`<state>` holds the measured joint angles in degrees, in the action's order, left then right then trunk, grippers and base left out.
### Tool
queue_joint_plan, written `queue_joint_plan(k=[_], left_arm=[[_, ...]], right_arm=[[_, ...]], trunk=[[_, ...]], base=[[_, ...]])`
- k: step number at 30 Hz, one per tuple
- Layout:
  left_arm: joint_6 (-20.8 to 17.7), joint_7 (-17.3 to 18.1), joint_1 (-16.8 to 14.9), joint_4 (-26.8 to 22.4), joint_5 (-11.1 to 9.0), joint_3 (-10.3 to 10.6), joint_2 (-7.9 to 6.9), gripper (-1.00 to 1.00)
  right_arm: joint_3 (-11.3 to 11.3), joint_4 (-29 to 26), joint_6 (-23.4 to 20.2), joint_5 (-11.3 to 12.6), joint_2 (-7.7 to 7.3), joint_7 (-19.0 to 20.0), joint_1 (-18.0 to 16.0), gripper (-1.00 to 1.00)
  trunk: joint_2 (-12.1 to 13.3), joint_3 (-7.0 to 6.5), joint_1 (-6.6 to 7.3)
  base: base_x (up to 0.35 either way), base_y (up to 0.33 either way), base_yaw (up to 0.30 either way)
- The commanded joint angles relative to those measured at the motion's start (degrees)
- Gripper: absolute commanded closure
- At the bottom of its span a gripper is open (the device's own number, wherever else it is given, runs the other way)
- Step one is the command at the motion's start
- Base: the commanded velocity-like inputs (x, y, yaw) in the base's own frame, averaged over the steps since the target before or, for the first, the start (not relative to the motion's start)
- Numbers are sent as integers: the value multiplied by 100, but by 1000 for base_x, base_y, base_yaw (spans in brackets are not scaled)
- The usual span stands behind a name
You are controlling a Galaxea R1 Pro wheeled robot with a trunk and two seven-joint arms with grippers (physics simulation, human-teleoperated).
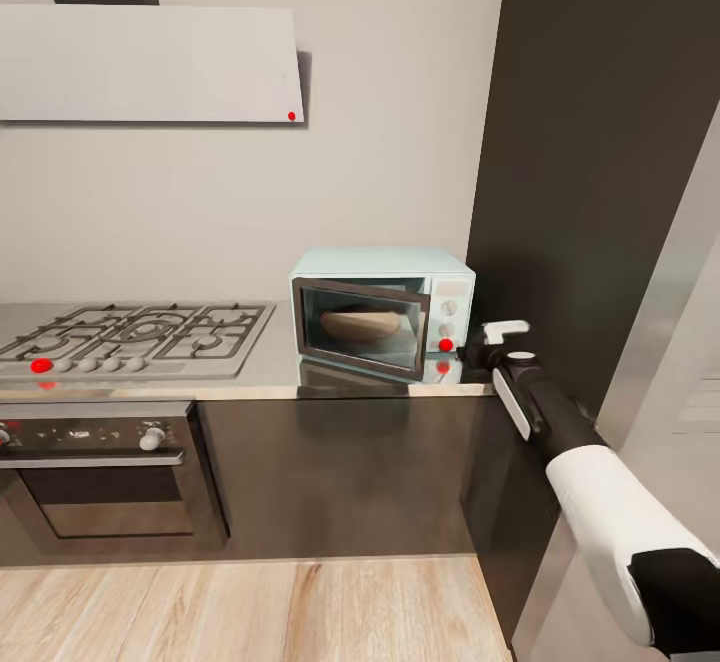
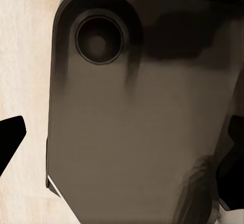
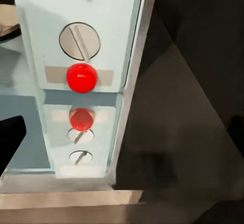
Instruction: In the kitchen, take the popcorn bag from the countertop, put it into the microwave, and heat it until the popcorn is cooked so the cooked popcorn ends up inside the bag.
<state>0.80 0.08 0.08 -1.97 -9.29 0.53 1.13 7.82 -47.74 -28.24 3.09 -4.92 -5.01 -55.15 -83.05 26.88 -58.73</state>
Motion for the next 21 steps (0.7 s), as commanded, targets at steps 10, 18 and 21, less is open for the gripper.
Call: queue_joint_plan(k=[10, 18, 21], left_arm=[[-23, 9, 1, -6, -40, 34, -7, -100], [-10, 6, 1, -6, -47, 35, -8, -100], [-9, 8, 1, -6, -43, 35, -8, -100]], right_arm=[[34, 4, -3, 51, 358, -132, 4, -100], [43, 4, -7, 46, 355, 179, 4, -100], [51, 2, -3, -1, 338, 736, 110, -100]], trunk=[[-3, 5, 0], [-3, 5, 0], [-3, 5, 0]], base=[[199, 0, 0], [173, 0, 0], [5, 0, 0]])
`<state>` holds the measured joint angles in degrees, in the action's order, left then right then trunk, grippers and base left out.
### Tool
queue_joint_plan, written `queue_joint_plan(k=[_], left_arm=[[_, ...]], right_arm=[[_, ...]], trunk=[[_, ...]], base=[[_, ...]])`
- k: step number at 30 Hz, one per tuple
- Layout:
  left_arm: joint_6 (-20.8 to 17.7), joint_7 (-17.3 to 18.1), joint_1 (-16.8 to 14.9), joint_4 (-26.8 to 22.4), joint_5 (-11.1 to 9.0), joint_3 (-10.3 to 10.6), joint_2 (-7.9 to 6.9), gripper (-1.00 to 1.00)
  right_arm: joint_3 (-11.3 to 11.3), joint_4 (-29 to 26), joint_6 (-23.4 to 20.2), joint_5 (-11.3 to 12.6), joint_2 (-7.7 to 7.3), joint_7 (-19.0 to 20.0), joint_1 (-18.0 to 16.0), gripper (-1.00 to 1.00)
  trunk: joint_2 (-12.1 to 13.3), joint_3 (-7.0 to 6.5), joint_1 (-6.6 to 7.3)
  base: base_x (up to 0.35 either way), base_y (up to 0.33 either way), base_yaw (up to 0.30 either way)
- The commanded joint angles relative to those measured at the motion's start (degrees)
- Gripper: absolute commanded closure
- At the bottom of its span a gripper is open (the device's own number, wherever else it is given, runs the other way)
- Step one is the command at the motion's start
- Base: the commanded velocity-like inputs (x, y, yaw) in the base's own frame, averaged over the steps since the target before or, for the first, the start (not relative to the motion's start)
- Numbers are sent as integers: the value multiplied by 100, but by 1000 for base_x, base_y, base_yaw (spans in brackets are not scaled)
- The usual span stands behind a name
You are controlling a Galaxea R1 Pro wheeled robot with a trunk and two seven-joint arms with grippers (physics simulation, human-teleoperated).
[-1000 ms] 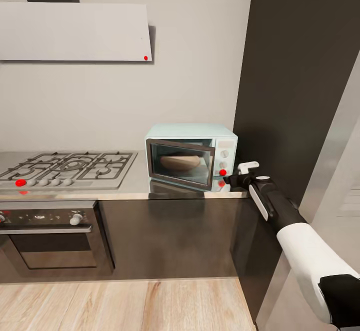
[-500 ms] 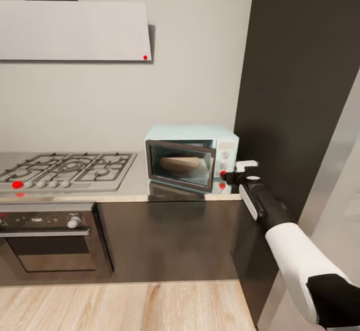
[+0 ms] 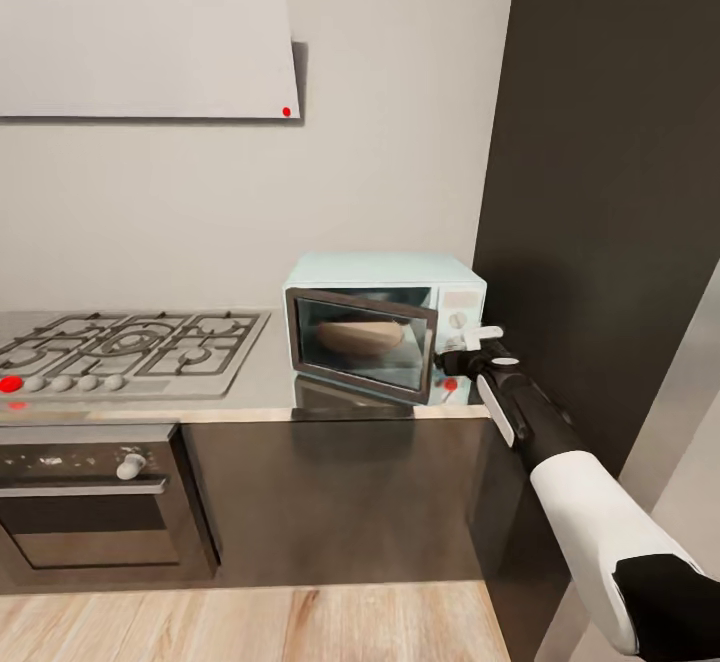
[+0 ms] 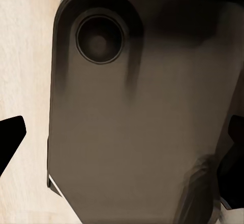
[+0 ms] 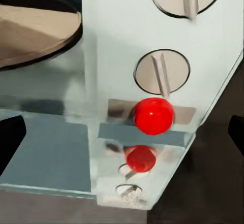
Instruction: In the kitchen, take the popcorn bag from the countertop, put it into the microwave, and heat it until the popcorn is cooked so the cooked popcorn ends up inside the bag.
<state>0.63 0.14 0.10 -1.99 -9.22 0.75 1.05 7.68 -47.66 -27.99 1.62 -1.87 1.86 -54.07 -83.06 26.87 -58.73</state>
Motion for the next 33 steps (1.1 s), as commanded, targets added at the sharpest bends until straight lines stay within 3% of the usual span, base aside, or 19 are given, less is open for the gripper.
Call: queue_joint_plan(k=[1, 8, 19, 27, 33], left_arm=[[8, -1, -1, -3, -52, 13, 1, -100], [8, -1, -1, -3, -47, 11, 1, -100], [12, 1, -1, -3, -45, 6, 1, -100], [16, 2, -1, -3, -45, 6, 6, -100], [16, 2, -1, -3, -45, 10, 3, -100]], right_arm=[[65, -6, -26, 146, 34, 170, 24, -100], [87, -6, -29, 143, 39, 812, 120, -100], [99, -73, -31, 107, 3, 2730, 365, -100], [102, -118, -22, 162, 39, 3347, 666, -100], [106, -127, -42, 183, 75, 3384, 839, -100]], trunk=[[-2, 6, 0], [-2, 6, 0], [-2, 6, 0], [-2, 6, 0], [-2, 6, 0]], base=[[1, 0, 0], [0, 0, 0], [0, 0, 0], [0, 0, 0], [0, 0, 0]])
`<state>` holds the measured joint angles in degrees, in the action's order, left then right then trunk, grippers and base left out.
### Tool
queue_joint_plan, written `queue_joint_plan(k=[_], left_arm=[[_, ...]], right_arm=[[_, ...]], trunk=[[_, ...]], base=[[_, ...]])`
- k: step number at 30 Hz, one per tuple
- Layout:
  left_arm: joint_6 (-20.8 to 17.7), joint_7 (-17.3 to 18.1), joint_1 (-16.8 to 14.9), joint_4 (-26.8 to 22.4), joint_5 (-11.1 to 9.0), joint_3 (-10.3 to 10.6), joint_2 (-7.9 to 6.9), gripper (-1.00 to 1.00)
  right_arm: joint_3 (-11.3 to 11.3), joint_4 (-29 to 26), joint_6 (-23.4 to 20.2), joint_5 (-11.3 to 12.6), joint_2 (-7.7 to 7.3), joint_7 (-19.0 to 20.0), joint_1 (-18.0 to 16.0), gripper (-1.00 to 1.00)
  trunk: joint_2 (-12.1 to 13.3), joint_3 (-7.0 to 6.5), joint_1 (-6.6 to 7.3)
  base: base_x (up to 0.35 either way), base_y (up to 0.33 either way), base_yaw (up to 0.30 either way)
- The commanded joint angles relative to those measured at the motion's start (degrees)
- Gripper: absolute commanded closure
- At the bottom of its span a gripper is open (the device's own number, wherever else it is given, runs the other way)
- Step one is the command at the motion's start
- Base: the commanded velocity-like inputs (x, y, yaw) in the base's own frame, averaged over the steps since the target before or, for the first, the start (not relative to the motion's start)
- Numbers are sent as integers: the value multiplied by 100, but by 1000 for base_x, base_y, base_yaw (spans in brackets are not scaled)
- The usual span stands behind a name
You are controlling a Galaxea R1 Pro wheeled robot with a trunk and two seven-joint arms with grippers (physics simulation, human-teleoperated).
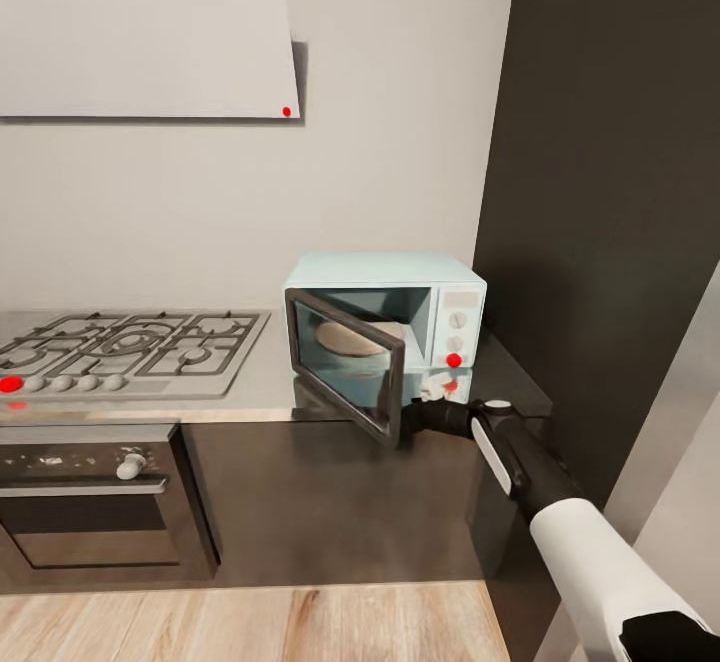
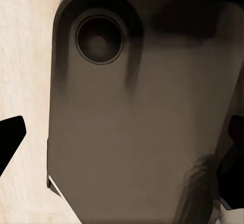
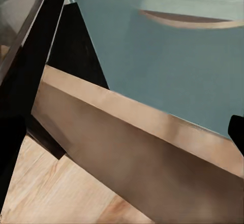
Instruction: In the kitchen, take the popcorn bag from the countertop, put it into the microwave, and heat it until the popcorn is cooked so the cooked popcorn ends up inside the bag.
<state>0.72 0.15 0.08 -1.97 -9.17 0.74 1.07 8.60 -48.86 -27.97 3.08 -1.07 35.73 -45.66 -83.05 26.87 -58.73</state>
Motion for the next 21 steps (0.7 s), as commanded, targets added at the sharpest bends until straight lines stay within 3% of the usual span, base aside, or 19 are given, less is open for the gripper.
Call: queue_joint_plan(k=[1, 12, 17, 19, 21], left_arm=[[8, 2, 1, -5, -50, 12, 0, -100], [8, 1, 1, -5, -50, 14, -1, -100], [8, -1, 1, -5, -50, 6, -1, -100], [8, -3, 1, -5, -50, 5, -1, -100], [8, -3, 1, -5, -57, 5, -1, -100]], right_arm=[[12, -8, -47, 39, 2, -3, 0, -100], [-35, -285, -105, 43, 67, 10, 5, -100], [-42, -296, -73, 51, 385, 16, 5, -100], [-36, -311, -82, 202, 429, 228, 26, -100], [-28, -353, -94, 377, 404, 788, 85, -100]], trunk=[[-3, 5, 0], [-3, 5, 0], [-3, 5, 0], [-3, 5, 0], [-3, 5, 0]], base=[[0, 0, 0], [0, 0, 0], [0, 0, 0], [0, 0, 0], [0, 0, 0]])
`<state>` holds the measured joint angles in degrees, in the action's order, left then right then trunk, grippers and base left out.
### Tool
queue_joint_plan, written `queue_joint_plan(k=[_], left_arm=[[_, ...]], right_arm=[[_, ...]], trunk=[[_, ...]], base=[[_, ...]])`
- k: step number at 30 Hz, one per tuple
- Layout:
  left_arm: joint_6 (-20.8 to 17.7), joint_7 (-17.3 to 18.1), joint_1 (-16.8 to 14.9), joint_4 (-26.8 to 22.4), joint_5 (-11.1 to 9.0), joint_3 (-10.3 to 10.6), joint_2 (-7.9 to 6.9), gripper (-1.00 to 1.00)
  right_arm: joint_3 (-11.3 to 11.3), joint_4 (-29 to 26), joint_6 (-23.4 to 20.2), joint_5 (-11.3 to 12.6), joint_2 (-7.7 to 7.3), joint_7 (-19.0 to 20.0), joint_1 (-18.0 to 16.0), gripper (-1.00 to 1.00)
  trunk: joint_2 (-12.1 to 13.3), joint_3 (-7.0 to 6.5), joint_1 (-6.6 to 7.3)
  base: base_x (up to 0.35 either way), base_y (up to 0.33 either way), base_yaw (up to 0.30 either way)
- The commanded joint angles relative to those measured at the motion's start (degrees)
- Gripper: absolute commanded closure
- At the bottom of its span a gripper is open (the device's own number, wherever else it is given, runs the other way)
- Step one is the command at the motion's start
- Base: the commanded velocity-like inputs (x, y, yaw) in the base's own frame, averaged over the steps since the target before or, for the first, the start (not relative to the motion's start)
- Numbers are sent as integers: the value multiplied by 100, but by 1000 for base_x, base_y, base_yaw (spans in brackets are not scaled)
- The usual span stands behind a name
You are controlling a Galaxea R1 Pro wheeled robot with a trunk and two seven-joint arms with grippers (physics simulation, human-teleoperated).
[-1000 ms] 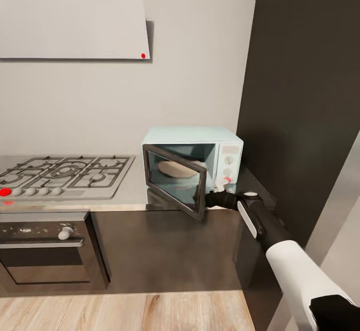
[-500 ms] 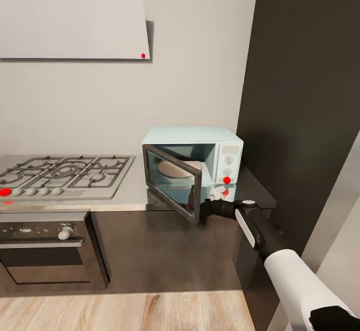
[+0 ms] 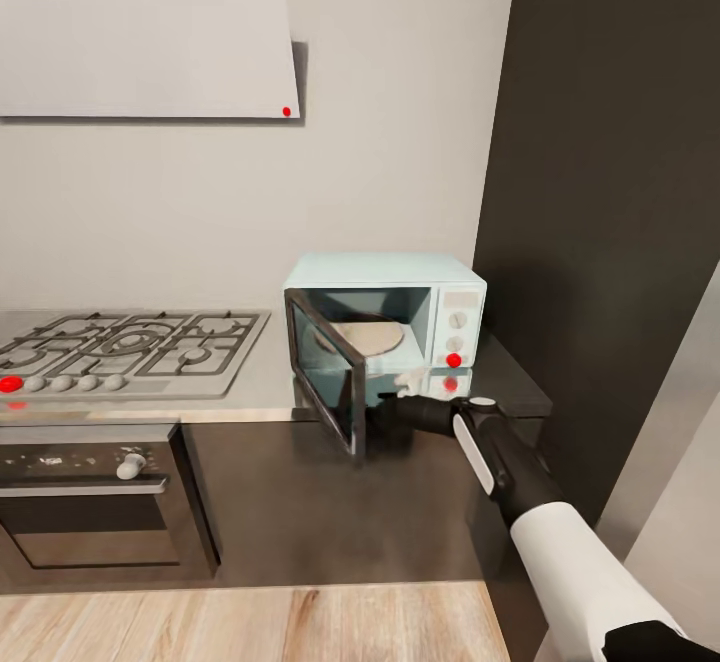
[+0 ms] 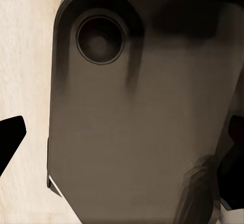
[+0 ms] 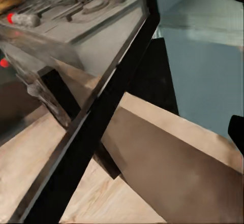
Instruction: In the kitchen, take the popcorn bag from the countertop, put it into the microwave, and heat it until the popcorn is cooked so the cooked popcorn ends up inside the bag.
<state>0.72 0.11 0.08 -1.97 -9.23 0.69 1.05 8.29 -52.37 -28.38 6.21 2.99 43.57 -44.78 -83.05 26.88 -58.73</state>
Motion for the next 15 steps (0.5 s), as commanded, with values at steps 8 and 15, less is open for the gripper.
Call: queue_joint_plan(k=[8, 15], left_arm=[[16, 0, 1, -5, -56, 3, 6, -100], [16, -2, 1, -5, -44, 7, 8, -100]], right_arm=[[6, 32, -65, 59, -32, 343, 22, -100], [6, 51, -63, 64, -27, 337, 22, -100]], trunk=[[-3, 5, 0], [-3, 5, 0]], base=[[0, 2, 0], [0, 180, 0]])
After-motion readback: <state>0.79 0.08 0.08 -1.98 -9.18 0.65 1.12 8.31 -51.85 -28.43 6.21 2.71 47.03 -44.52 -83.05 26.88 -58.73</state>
